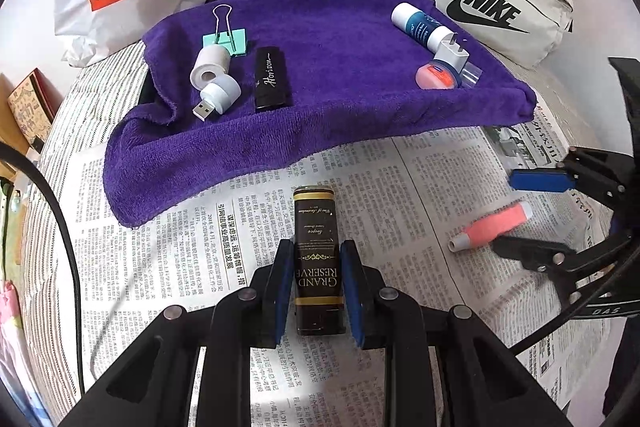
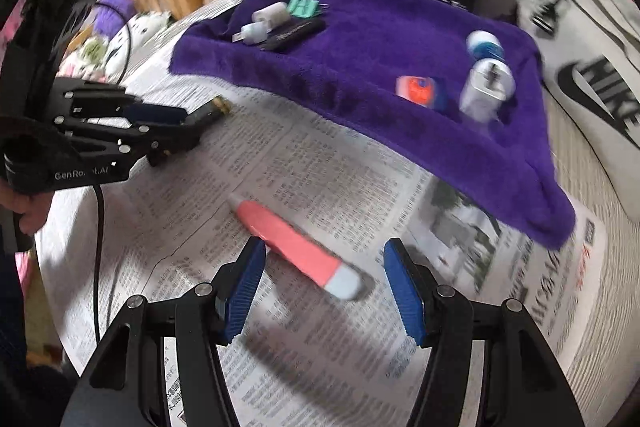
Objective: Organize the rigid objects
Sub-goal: 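Grasp the pink tube with the right gripper while the left gripper lifts the Grand Reserve tube, then carry the pink tube and Grand Reserve tube over the purple towel with both grippers, then set the pink tube on the towel and open the right gripper while left holds its tube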
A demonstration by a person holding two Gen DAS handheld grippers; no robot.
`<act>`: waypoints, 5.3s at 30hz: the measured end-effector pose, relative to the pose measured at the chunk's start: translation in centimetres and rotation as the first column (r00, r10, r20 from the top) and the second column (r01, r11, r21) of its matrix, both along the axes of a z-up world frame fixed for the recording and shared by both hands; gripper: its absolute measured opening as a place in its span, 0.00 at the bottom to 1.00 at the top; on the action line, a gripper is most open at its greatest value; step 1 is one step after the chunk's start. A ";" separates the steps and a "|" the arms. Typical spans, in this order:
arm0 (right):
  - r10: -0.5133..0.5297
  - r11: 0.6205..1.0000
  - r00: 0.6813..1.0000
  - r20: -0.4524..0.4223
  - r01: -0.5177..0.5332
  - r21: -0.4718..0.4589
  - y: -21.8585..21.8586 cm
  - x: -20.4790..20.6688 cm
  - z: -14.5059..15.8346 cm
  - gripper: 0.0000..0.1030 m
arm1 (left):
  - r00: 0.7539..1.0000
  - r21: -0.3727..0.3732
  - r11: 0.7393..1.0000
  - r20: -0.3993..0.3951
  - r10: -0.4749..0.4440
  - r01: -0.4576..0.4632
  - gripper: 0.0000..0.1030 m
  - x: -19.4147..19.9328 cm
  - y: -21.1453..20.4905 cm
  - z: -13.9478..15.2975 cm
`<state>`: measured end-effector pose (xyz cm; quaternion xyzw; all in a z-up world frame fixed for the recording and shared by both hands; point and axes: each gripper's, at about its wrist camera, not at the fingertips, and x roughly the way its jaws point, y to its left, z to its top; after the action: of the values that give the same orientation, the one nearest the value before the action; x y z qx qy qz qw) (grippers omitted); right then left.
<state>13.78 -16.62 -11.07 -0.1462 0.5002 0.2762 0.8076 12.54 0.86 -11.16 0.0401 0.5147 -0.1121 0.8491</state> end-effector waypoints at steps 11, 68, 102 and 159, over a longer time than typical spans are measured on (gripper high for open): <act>-0.098 0.995 0.994 0.038 0.096 0.040 -0.7 0.8 0.0 0.17 | 1.000 -0.011 1.000 -0.008 0.012 -0.012 0.22 0.1 0.5 0.0; -0.227 0.969 0.974 -0.007 0.227 0.102 -4.9 0.5 2.7 0.16 | 0.998 -0.063 0.997 0.036 0.054 -0.052 0.22 -0.8 2.1 1.9; -0.233 0.964 0.972 0.044 0.225 0.143 -1.8 12.4 6.2 0.16 | 0.997 -0.086 0.995 0.044 0.057 -0.053 0.22 5.7 3.3 4.6; -0.269 0.959 0.960 0.080 0.258 0.118 -4.6 10.0 5.1 0.44 | 0.998 -0.081 0.996 0.027 0.051 -0.049 0.22 11.1 1.2 3.6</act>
<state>23.74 -21.19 -5.92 -0.0478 0.4608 0.1852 0.8667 23.67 2.07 -7.51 -0.0052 0.4984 -0.1105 0.8599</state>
